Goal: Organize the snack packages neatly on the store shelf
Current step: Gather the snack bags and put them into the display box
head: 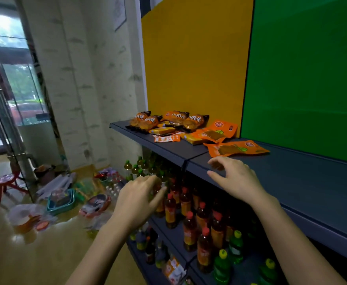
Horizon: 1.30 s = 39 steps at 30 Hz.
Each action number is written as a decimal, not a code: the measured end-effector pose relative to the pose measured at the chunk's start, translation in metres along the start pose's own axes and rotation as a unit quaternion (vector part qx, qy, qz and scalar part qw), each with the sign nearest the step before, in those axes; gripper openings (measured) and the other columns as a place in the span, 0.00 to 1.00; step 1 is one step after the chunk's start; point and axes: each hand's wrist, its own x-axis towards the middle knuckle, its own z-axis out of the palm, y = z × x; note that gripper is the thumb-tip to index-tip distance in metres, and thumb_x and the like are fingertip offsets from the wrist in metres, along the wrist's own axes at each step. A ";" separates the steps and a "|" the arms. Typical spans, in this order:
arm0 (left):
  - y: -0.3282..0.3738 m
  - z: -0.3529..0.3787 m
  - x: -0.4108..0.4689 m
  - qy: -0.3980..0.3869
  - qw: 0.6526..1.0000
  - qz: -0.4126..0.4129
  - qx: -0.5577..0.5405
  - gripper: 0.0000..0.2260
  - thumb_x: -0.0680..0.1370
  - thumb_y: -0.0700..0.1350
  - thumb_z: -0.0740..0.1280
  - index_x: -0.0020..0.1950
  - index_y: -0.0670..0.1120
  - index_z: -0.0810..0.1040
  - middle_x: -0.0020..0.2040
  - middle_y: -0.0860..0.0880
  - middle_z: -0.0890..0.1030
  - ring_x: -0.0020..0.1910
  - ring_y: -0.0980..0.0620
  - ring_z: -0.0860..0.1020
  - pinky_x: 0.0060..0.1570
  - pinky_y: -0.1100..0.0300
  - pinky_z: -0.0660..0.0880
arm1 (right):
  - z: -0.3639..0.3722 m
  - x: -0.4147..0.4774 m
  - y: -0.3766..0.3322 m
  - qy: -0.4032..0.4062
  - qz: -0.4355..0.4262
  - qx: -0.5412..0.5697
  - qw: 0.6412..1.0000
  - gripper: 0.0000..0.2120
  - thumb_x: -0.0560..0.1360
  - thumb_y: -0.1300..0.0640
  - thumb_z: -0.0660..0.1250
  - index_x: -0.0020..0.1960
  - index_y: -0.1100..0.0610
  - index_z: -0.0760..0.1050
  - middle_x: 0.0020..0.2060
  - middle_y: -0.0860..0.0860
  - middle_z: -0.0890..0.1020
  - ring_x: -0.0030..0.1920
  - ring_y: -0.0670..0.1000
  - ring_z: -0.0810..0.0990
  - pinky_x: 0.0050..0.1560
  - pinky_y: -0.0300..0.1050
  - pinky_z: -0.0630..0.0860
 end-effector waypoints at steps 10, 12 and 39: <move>-0.086 0.063 0.115 0.005 0.998 0.033 -0.054 0.21 0.74 0.60 0.53 0.51 0.48 0.77 0.46 0.50 0.81 0.48 0.49 0.78 0.43 0.55 0.72 | 0.042 0.122 0.001 0.009 0.032 -0.018 0.999 0.15 0.75 0.48 0.65 0.60 0.48 0.74 0.53 0.44 0.80 0.55 0.47 0.78 0.54 0.50 0.77; -0.098 0.081 0.146 0.006 0.997 0.051 -0.058 0.20 0.75 0.59 0.53 0.53 0.47 0.77 0.49 0.50 0.81 0.51 0.49 0.77 0.44 0.56 0.71 | 0.050 0.149 0.006 0.015 0.037 -0.033 0.999 0.16 0.75 0.48 0.65 0.61 0.49 0.73 0.54 0.45 0.80 0.55 0.47 0.77 0.55 0.50 0.77; -0.213 0.230 0.503 -0.198 0.879 -0.059 -0.430 0.36 0.77 0.51 0.66 0.74 0.35 0.51 0.73 0.38 0.63 0.71 0.41 0.65 0.65 0.52 0.66 | 0.137 0.439 0.025 0.044 0.367 -0.001 0.929 0.32 0.75 0.39 0.60 0.64 0.66 0.71 0.63 0.61 0.76 0.62 0.59 0.75 0.61 0.50 0.70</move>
